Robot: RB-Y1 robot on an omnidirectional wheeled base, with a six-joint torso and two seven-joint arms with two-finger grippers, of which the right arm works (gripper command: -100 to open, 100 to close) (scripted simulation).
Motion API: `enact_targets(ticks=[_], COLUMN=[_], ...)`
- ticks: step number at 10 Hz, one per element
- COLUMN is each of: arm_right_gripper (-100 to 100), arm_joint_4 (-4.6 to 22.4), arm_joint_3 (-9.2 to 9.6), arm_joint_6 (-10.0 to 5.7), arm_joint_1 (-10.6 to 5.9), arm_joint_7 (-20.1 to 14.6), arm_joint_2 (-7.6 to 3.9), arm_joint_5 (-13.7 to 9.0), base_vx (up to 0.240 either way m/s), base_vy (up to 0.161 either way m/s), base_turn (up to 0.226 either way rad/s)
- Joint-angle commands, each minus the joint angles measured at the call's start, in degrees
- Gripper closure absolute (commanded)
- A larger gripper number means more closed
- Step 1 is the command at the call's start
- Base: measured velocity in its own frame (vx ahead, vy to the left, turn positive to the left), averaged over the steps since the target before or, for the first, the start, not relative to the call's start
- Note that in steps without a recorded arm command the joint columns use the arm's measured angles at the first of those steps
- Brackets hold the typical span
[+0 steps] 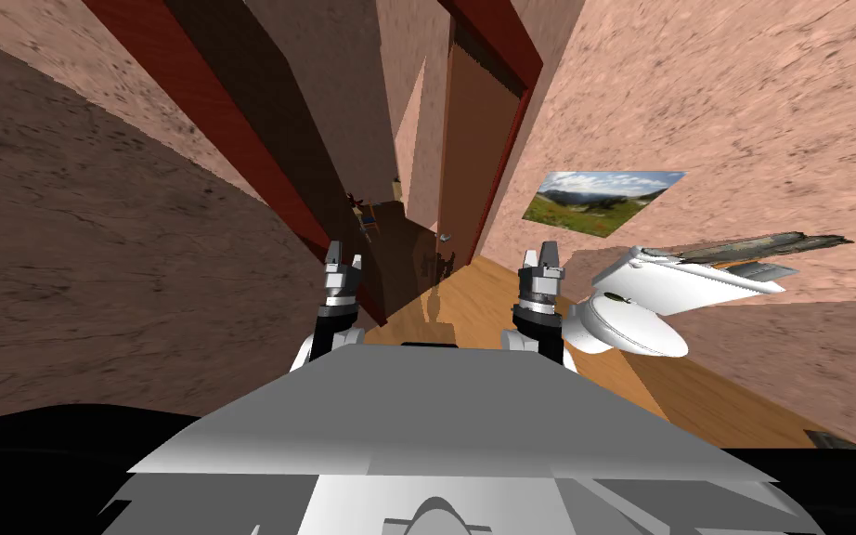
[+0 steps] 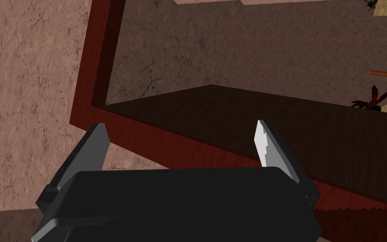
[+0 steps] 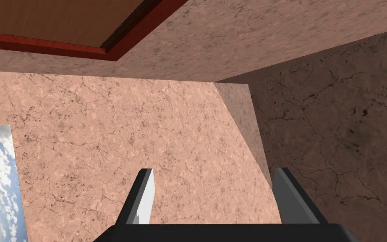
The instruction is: Push the door open
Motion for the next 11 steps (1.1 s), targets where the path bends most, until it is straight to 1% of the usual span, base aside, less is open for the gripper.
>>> enact_targets(ticks=[1,2,3,6,7,11], arm_right_gripper=[-100,-100,-100,-100,-100,-100], arm_joint_4=[2.22,2.92,4.31,7.15,9.15,14.16], arm_joint_3=[0.29,0.39,0.57,0.94,1.21,1.87], arm_joint_6=[-0.33,-0.43,-0.63,-1.05,-1.34,-2.08], arm_joint_1=[-0.86,-1.13,-1.66,-2.75,-3.53,-5.46], arm_joint_7=[-0.16,-0.2,-0.3,-0.5,-0.64,-0.99], arm_joint_2=[-0.72,-0.92,-1.32,-2.02,-2.51,-3.5], arm_joint_5=[-0.4,-0.53,-0.78,-1.29,-1.65,-2.55], base_vx=[0.084,0.119,0.112,0.102,0.11,0.099], base_vy=[-0.041,-0.052,-0.049,-0.054,-0.056,-0.081], base_turn=[0.115,0.104,0.087,0.067,0.13,0.096])
